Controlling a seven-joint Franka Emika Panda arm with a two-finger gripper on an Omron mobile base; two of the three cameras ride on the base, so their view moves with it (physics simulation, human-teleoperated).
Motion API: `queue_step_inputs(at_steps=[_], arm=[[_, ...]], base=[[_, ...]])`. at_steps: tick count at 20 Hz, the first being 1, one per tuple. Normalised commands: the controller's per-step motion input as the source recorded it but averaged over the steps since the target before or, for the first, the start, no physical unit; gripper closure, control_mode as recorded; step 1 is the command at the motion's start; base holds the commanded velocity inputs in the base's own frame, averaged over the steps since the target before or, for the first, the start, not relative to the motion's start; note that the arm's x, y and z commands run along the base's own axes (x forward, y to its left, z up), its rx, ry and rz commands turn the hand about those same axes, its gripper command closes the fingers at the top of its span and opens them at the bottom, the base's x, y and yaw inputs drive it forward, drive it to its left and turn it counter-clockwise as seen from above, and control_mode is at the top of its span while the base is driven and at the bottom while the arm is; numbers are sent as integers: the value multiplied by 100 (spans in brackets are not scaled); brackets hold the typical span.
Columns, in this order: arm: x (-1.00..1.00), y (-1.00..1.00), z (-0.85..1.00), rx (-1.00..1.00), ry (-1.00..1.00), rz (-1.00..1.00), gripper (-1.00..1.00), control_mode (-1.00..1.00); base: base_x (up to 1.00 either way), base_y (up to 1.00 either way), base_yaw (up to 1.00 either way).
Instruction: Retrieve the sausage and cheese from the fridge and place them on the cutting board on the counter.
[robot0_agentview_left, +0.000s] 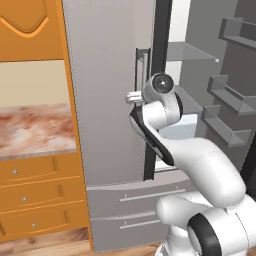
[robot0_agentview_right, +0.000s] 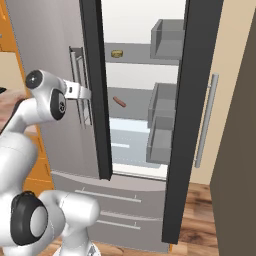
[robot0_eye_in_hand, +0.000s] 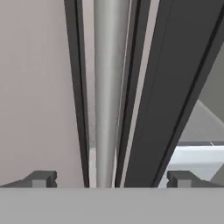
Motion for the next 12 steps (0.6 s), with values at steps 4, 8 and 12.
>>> queue_step_inputs(at_steps=[4,8,12], arm=[[55,14,0,0,-14,0,-100,-100],[56,0,0,0,0,0,-100,-100],[59,0,0,0,0,0,-100,-100]], base=[[0,0,0],[0,0,0],[0,0,0]])
